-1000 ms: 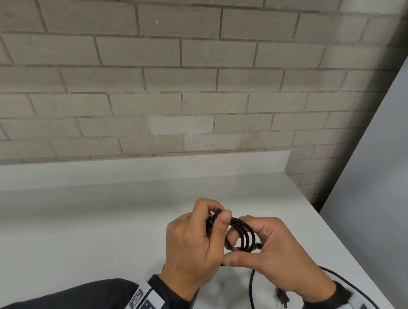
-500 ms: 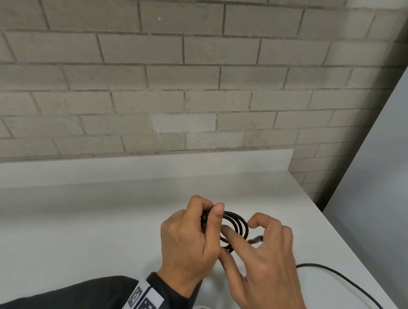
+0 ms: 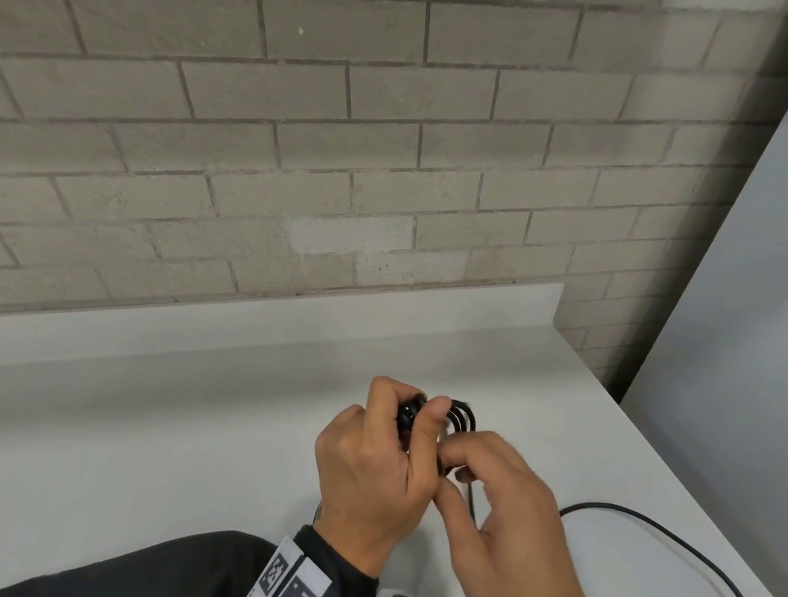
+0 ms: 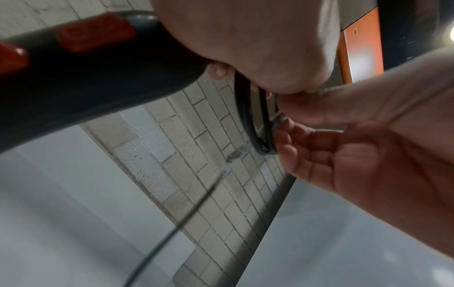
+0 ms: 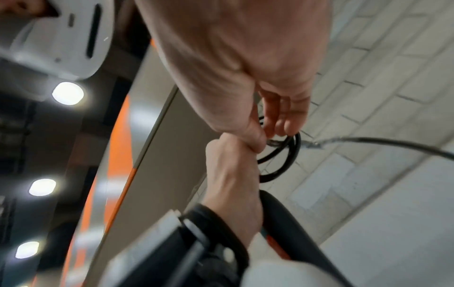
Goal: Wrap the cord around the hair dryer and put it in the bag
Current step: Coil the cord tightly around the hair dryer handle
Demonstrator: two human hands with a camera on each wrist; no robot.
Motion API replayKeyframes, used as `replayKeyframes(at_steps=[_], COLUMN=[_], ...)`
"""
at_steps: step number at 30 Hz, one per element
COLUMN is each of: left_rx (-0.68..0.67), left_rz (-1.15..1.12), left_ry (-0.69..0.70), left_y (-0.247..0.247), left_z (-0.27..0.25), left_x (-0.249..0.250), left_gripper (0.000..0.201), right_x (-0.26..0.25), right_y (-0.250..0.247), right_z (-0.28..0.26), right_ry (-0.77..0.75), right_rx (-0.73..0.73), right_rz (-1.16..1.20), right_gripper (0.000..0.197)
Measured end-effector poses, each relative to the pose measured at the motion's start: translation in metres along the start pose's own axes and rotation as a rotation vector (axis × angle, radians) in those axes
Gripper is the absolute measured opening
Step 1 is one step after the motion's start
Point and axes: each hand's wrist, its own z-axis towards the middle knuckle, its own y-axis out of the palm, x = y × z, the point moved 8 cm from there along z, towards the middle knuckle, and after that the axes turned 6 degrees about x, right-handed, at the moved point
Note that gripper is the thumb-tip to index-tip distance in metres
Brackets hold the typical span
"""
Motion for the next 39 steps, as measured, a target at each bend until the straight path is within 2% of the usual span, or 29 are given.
replayKeyframes(at_steps=[4, 8, 13, 18, 22, 25, 27, 30, 33, 35, 39], left_rx=[-0.02, -0.082, -0.188, -0.229, -0.217, -0.198, -0.182, -0.156, -0.151, -0.155, -0.153], left_rz=[-0.02, -0.157, -0.227, -0.253, -0.261, -0.241, -0.219, -0.176, -0.153, -0.143, -0.125], left_ry=[0.001, -0.103, -0.096, -0.07, -0.076, -0.066, -0.043, -0.01, 0.018, 0.034, 0.035], left_y=[-0.003, -0.004, 0.001, 0.001, 0.002, 0.002, 0.002, 0.0, 0.001, 0.003, 0.001], left_z=[0.004, 0.005, 0.001, -0.003, -0.004, -0.004, -0.003, -0.001, -0.001, -0.002, 0.0], left_x=[-0.004, -0.008, -0.006, -0.008, -0.012, -0.013, -0.013, -0.011, -0.009, -0.008, -0.009], left_gripper=[0.052, 0.039, 0.033, 0.022, 0.021, 0.022, 0.02, 0.021, 0.022, 0.019, 0.025], right_x=[0.009, 0.013, 0.025, 0.031, 0.034, 0.033, 0.032, 0.029, 0.026, 0.027, 0.027], right_y=[-0.002, -0.012, -0.011, -0.008, -0.006, -0.004, -0.003, -0.003, 0.0, 0.002, -0.002], right_z=[0.005, 0.014, 0.016, 0.014, 0.014, 0.013, 0.011, 0.006, 0.0, -0.003, -0.002], right_ry=[0.307, 0.494, 0.634, 0.763, 0.852, 0.801, 0.691, 0.481, 0.288, 0.213, 0.211], right_rx=[-0.187, -0.208, -0.252, -0.311, -0.326, -0.312, -0.274, -0.213, -0.151, -0.104, -0.095], right_rz=[0.33, 0.621, 0.821, 0.984, 1.099, 1.136, 1.093, 0.9, 0.699, 0.587, 0.438], right_gripper=[0.02, 0.005, 0.025, 0.023, 0.051, 0.055, 0.058, 0.06, 0.043, 0.031, 0.014])
